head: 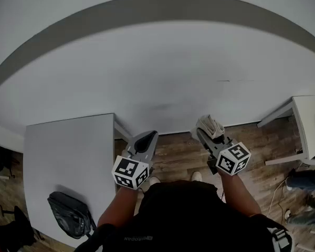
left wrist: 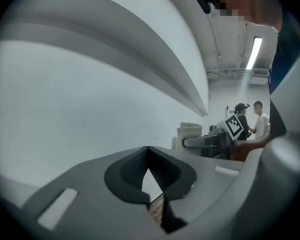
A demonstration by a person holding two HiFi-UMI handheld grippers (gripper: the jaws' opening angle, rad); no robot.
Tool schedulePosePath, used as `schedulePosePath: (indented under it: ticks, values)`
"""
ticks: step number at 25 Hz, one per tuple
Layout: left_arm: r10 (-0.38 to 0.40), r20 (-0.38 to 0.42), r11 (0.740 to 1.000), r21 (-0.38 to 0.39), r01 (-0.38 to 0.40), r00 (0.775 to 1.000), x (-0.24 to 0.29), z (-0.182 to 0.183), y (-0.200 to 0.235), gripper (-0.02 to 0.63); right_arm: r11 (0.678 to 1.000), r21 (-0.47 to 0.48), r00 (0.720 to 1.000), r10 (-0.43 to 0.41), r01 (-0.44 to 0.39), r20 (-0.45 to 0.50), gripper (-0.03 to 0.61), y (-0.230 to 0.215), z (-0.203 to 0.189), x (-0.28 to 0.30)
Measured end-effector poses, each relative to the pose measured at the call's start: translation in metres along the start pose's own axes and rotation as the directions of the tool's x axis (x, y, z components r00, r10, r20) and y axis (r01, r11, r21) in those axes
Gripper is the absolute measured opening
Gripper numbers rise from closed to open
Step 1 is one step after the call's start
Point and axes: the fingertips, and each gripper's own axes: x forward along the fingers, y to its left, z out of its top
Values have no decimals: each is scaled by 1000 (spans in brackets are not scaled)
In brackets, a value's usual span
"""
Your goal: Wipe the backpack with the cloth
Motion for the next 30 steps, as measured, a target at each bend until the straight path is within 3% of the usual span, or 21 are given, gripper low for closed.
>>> schedulePosePath:
  ticks: [11,22,30]
  values:
    - [37,-9,999,-20,-37,999,-13,-2,12,6,1000,-9,1000,9,-9,-4,109,13,-2,5]
    - [46,8,999,-30,-45,999,-55,-3,31,6,998,-36,999,49,-49,-12,109,58,-6,30]
    - [114,-2,993,32,-114,993,-81,-8,49,6,993,-59,994,103,-105,-27,109,89,-13,49]
